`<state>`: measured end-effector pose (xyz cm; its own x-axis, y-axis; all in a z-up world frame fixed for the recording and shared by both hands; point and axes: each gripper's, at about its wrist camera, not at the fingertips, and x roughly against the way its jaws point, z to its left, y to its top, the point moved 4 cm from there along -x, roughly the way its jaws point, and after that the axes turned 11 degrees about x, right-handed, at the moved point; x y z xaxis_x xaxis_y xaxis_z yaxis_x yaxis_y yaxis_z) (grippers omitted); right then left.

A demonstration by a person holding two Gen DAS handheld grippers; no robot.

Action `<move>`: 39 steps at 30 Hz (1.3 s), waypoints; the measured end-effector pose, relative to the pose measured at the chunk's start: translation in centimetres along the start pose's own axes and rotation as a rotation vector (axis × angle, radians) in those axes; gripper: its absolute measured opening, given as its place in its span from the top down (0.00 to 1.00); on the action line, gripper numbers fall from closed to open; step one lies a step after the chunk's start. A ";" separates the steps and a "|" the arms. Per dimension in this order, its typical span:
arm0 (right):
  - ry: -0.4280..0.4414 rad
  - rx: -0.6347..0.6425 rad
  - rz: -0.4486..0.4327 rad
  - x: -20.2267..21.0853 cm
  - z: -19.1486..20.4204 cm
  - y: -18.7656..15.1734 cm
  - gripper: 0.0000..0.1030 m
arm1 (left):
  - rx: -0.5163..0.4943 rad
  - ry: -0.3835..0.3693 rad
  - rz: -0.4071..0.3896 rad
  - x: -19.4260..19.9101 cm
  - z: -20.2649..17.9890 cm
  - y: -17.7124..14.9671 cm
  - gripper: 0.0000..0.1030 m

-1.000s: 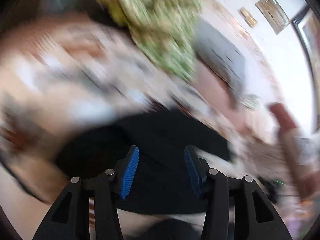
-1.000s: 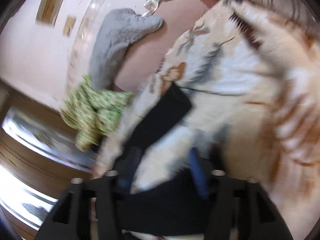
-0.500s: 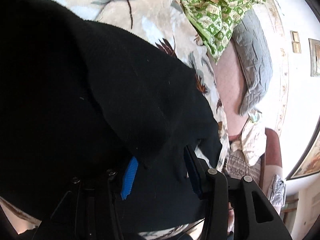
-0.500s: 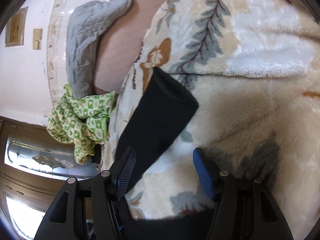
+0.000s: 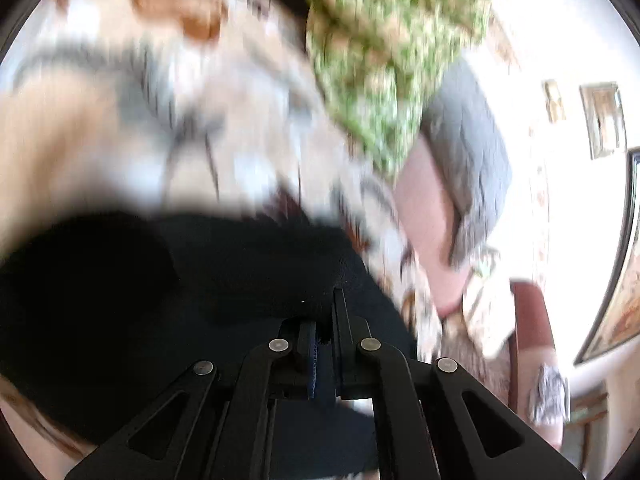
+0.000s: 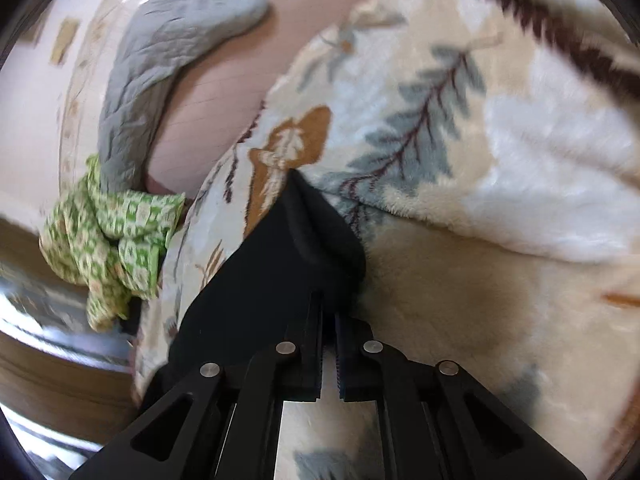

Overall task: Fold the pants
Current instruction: 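Lift the pants edge with both grippers and fold it over the pants, then open both grippers and release the folded pants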

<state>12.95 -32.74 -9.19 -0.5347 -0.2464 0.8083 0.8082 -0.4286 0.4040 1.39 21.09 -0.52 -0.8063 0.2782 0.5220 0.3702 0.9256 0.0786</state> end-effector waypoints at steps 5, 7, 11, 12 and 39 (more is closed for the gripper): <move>-0.069 -0.017 0.001 3.0 -0.9 -1.7 0.97 | 0.030 0.186 -0.183 -3.0 1.9 9.6 0.81; -0.096 -0.026 0.001 3.3 -1.9 -2.1 0.97 | 0.120 0.243 -0.158 -3.9 3.4 10.8 0.80; -0.140 -0.072 -0.031 3.7 -4.3 -2.2 0.97 | 0.038 0.206 -0.161 -2.3 2.0 9.8 0.67; -0.186 -0.058 -0.047 4.3 -4.3 -2.0 0.96 | 0.010 0.186 -0.160 -2.0 1.2 8.9 0.60; -0.326 0.731 0.085 -0.6 6.1 -7.3 0.00 | -0.433 0.191 0.008 -7.8 2.7 -5.9 0.04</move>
<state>8.85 -24.17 -10.08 -0.4563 0.0616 0.8877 0.8602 0.2857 0.4224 4.27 14.17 -7.39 -0.7180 0.1954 0.6680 0.5676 0.7198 0.3996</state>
